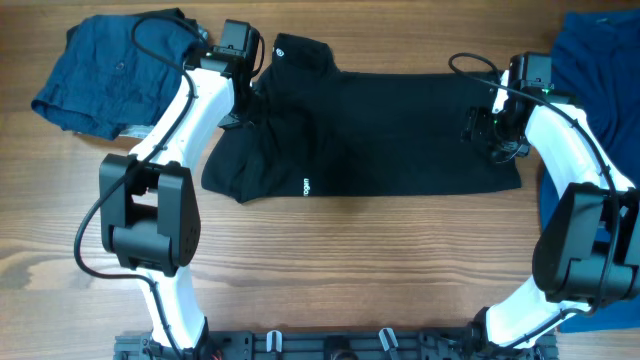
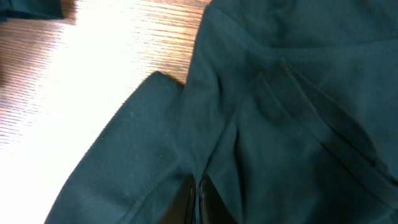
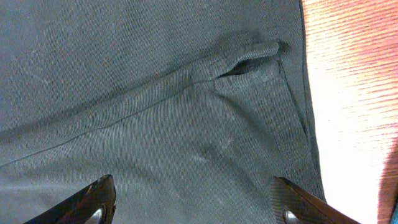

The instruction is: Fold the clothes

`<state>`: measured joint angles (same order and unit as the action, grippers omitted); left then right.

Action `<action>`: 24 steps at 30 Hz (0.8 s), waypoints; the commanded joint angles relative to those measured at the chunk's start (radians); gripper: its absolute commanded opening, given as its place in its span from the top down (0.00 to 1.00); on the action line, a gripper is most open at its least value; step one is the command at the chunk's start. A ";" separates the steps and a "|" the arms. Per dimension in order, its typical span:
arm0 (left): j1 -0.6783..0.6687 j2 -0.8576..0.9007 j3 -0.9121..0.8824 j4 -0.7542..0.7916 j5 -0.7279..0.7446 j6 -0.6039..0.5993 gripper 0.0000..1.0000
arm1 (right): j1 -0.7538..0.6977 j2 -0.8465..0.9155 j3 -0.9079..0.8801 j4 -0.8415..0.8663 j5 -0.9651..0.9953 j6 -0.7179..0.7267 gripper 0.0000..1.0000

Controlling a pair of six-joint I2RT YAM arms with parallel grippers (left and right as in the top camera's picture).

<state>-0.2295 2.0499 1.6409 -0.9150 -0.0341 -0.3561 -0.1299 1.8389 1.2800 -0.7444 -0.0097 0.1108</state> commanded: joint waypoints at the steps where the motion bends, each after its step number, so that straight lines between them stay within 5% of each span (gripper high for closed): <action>1: -0.002 0.013 -0.005 0.020 -0.136 0.008 0.96 | -0.003 -0.031 0.021 -0.004 0.014 -0.007 0.20; 24: 0.027 0.138 -0.006 0.098 -0.006 0.009 0.96 | -0.003 -0.031 0.021 -0.005 0.013 -0.006 0.19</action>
<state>-0.2100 2.1445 1.6405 -0.8211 -0.0498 -0.3561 -0.1299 1.8389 1.2800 -0.7475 -0.0097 0.1104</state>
